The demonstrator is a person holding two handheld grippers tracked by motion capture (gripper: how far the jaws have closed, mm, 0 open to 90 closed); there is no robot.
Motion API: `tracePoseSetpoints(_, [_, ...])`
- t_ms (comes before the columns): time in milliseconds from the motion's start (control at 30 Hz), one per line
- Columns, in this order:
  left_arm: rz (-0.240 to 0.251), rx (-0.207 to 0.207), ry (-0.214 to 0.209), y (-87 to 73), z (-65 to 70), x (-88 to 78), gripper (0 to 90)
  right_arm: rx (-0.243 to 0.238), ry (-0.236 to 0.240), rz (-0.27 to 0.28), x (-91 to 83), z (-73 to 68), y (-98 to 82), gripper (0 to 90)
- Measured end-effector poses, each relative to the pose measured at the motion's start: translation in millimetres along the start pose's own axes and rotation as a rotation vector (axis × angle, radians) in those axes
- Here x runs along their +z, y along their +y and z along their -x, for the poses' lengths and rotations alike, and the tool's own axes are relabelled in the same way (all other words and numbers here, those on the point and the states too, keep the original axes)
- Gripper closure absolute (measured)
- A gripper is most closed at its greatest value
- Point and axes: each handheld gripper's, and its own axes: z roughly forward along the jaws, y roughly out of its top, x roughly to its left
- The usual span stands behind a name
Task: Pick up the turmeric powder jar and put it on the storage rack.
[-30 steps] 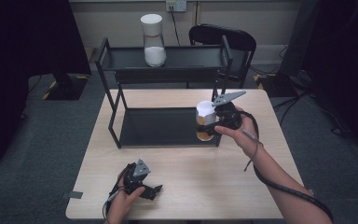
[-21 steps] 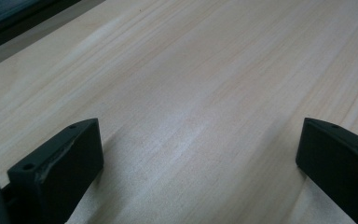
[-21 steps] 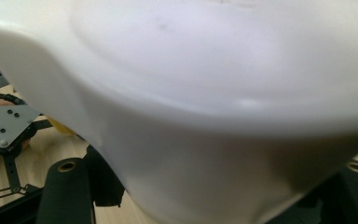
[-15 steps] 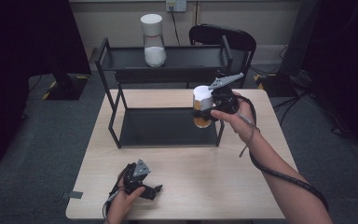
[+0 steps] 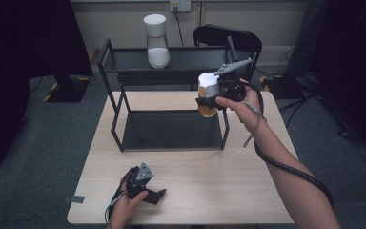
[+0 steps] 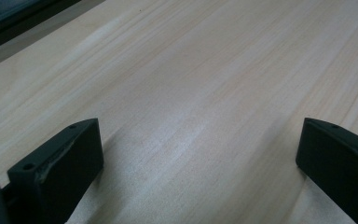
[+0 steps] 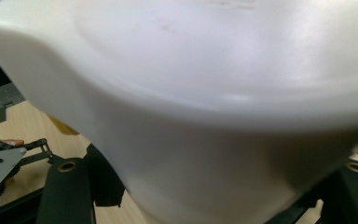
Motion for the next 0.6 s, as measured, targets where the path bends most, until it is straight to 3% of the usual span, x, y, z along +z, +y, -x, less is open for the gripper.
tracePoseSetpoints(600, [0.001,-0.002,0.0,-0.2,0.1,0.1,0.0,-0.029,-0.009,-0.002,-10.4,-12.0,50.0,30.5])
